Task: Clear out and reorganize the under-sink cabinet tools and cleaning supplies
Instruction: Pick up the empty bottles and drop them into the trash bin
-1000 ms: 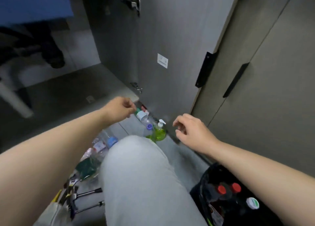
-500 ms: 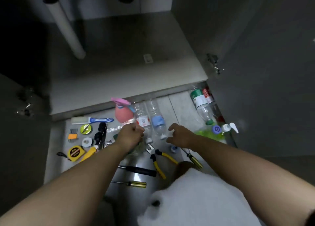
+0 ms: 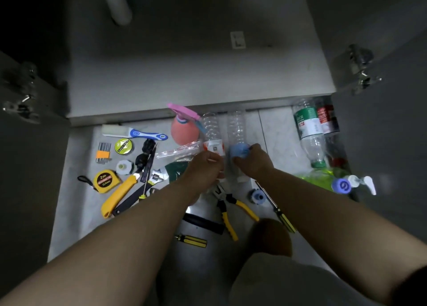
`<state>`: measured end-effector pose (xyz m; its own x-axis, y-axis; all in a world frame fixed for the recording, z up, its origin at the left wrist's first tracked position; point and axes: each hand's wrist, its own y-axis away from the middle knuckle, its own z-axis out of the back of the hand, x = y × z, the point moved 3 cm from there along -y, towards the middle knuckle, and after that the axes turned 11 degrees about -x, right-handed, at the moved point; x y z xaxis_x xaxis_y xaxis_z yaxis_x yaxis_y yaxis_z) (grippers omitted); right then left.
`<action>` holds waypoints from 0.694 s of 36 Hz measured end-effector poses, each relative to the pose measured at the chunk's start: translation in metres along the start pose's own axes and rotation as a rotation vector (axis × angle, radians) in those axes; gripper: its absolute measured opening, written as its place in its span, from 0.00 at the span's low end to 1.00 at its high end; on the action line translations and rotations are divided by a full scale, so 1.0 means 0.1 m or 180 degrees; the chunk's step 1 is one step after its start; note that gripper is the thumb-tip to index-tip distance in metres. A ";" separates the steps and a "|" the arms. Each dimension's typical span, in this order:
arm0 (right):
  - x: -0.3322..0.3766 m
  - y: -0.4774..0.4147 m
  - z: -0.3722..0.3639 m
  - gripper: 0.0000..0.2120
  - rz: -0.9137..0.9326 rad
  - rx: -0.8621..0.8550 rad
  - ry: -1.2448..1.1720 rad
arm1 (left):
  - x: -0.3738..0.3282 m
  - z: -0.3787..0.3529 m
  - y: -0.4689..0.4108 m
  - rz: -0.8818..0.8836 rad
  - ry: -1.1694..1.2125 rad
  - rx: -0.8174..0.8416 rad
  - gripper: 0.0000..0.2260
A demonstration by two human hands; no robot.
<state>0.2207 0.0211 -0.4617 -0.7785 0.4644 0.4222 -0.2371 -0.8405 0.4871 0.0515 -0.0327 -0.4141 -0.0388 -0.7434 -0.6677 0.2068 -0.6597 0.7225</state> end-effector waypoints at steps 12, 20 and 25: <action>-0.17 0.81 0.42 0.22 -0.0114 0.0454 -0.1412 | -0.11 -0.34 0.12 -0.0145 -0.0414 0.0288 0.38; -0.14 0.97 0.52 0.22 0.0127 0.1275 -0.1320 | -0.09 -0.25 0.28 -0.0337 -0.0124 0.0331 0.24; -0.14 0.71 0.37 0.12 0.0069 0.0833 -0.0915 | 0.05 -0.01 0.33 -0.0083 0.0078 0.0537 0.19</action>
<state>0.2360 -0.0348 -0.4051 -0.5783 0.5378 0.6135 -0.0372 -0.7686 0.6387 0.0593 -0.0581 -0.3943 -0.0176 -0.7243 -0.6892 0.0388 -0.6893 0.7234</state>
